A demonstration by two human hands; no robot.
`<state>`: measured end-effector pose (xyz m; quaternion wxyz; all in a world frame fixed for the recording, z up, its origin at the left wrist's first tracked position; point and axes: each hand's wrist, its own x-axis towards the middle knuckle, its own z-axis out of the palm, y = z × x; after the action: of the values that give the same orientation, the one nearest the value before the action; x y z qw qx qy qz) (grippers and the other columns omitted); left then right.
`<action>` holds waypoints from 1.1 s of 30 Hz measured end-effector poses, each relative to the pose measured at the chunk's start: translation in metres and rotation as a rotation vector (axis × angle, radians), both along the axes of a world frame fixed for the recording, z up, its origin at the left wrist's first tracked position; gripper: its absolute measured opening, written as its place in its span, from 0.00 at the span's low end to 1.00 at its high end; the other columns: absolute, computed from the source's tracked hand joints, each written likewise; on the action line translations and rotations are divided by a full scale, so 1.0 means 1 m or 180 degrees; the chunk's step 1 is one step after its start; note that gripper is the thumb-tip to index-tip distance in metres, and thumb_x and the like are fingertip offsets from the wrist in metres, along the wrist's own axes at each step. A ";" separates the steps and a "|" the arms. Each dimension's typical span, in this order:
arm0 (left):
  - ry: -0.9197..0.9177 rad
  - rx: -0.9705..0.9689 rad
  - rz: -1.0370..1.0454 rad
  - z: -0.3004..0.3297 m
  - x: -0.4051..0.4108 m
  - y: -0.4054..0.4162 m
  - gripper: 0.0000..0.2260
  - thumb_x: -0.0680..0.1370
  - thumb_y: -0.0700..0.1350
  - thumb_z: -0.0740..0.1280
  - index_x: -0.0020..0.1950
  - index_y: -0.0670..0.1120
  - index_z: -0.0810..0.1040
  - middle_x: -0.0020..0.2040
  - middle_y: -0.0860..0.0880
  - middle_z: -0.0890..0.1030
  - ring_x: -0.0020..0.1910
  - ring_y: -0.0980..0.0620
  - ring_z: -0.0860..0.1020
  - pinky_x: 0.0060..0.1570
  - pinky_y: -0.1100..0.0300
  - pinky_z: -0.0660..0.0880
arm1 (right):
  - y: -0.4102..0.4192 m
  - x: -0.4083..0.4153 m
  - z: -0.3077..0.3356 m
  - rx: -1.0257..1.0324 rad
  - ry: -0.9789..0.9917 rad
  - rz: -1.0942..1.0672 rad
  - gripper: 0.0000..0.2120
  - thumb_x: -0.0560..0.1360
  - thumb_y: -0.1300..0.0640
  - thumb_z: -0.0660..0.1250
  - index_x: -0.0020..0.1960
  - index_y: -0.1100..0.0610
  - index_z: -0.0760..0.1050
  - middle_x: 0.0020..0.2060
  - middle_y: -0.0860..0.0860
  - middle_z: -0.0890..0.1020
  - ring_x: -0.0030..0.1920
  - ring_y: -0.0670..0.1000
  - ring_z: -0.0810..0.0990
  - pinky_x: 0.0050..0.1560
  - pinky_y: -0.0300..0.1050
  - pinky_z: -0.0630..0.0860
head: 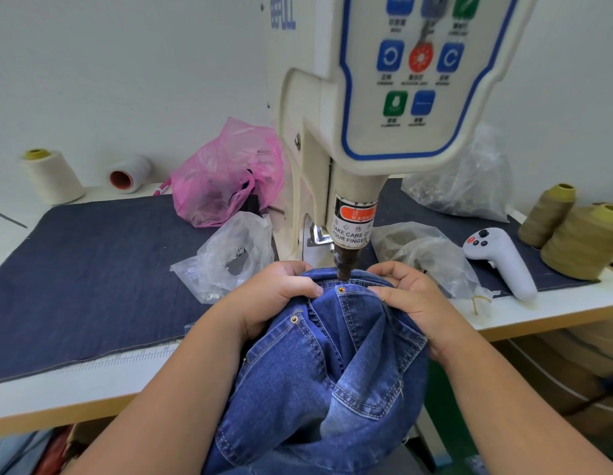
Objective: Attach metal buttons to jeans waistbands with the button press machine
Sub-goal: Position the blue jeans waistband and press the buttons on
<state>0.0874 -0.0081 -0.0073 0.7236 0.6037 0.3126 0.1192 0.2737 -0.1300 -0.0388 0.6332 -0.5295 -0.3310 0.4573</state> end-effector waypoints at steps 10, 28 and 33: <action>0.0014 0.0084 0.0085 -0.001 0.000 -0.001 0.23 0.66 0.37 0.70 0.59 0.29 0.74 0.52 0.31 0.79 0.50 0.36 0.78 0.59 0.40 0.72 | 0.000 -0.001 0.003 -0.0061 0.0060 0.0013 0.13 0.68 0.65 0.72 0.52 0.60 0.78 0.45 0.58 0.85 0.43 0.54 0.84 0.45 0.46 0.82; 0.0279 0.0210 -0.0347 0.033 -0.030 -0.025 0.14 0.67 0.36 0.69 0.50 0.43 0.86 0.51 0.34 0.84 0.47 0.38 0.83 0.53 0.45 0.79 | -0.026 -0.032 0.023 0.0318 -0.0174 0.0003 0.13 0.61 0.62 0.74 0.45 0.53 0.83 0.43 0.57 0.86 0.42 0.52 0.86 0.39 0.40 0.80; -0.0155 -0.0230 -0.0582 0.035 -0.051 -0.037 0.18 0.69 0.32 0.69 0.58 0.41 0.83 0.56 0.35 0.82 0.52 0.39 0.82 0.56 0.47 0.78 | -0.046 -0.049 0.032 0.0201 -0.0247 0.0277 0.15 0.62 0.64 0.79 0.44 0.50 0.83 0.46 0.59 0.86 0.43 0.55 0.85 0.41 0.43 0.81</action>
<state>0.0368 -0.0451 0.0281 0.7601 0.6002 0.2426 0.0560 0.2246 -0.1764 -0.0072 0.6158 -0.5117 -0.3923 0.4528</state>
